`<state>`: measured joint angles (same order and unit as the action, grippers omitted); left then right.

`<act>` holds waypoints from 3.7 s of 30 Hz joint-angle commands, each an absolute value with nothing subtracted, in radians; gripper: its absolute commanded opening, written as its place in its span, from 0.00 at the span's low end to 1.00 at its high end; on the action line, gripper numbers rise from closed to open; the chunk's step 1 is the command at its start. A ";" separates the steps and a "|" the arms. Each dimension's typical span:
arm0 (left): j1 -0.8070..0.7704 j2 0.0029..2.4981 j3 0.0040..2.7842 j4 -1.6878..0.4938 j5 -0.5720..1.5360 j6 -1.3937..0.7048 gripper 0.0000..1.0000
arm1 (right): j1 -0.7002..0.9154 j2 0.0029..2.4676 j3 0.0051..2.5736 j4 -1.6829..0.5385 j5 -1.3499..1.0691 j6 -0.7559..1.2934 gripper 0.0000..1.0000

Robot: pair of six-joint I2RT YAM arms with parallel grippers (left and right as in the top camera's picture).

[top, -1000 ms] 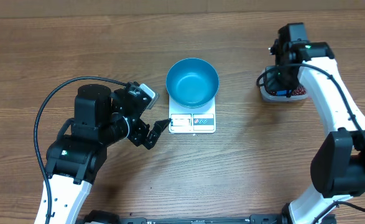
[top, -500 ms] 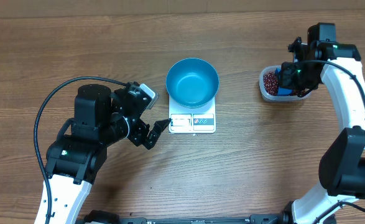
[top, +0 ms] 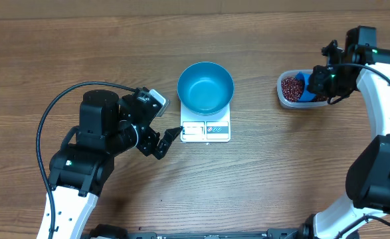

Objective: Scoop item into bowl and weigh 150g on scale
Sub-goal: 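Drag the scoop through the beans with the right gripper to fill it, then lift the filled blue scoop out of the bean tub with the right gripper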

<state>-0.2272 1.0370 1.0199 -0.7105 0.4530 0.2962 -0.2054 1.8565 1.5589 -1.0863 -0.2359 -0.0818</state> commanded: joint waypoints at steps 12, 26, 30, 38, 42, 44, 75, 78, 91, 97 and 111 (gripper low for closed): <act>-0.223 1.040 1.046 -0.707 0.468 0.318 0.99 | -0.278 1.864 1.570 -1.075 -0.336 -0.080 0.04; -0.223 1.040 1.046 -0.706 0.468 0.318 0.99 | -0.319 1.865 1.570 -1.069 -0.498 -0.083 0.04; -0.223 1.040 1.046 -0.706 0.468 0.318 1.00 | -0.348 1.865 1.570 -1.085 -0.530 -0.079 0.04; -0.223 1.040 1.046 -0.707 0.468 0.318 0.99 | -0.354 1.865 1.570 -1.112 -0.534 -0.079 0.04; -0.223 1.040 1.046 -0.707 0.468 0.318 1.00 | -0.357 1.865 1.570 -1.105 -0.580 -0.079 0.04; -0.223 1.040 1.046 -0.707 0.468 0.318 1.00 | -0.361 1.865 1.570 -1.102 -0.609 -0.079 0.04; -0.223 1.040 1.046 -0.707 0.468 0.318 1.00 | -0.521 1.865 1.570 -1.146 -0.981 -0.180 0.04; -0.223 1.040 1.046 -0.707 0.468 0.318 1.00 | -0.521 1.865 1.570 -1.156 -1.018 -0.192 0.04; -0.223 1.040 1.046 -0.707 0.468 0.318 1.00 | -0.514 1.865 1.575 -1.190 -1.121 -0.183 0.04; -0.223 1.040 1.046 -0.707 0.468 0.318 1.00 | -0.480 1.862 1.620 -1.254 -1.121 -0.181 0.04; -0.223 1.040 1.046 -0.707 0.468 0.318 0.99 | -0.297 1.846 1.801 -1.265 -1.112 -0.097 0.04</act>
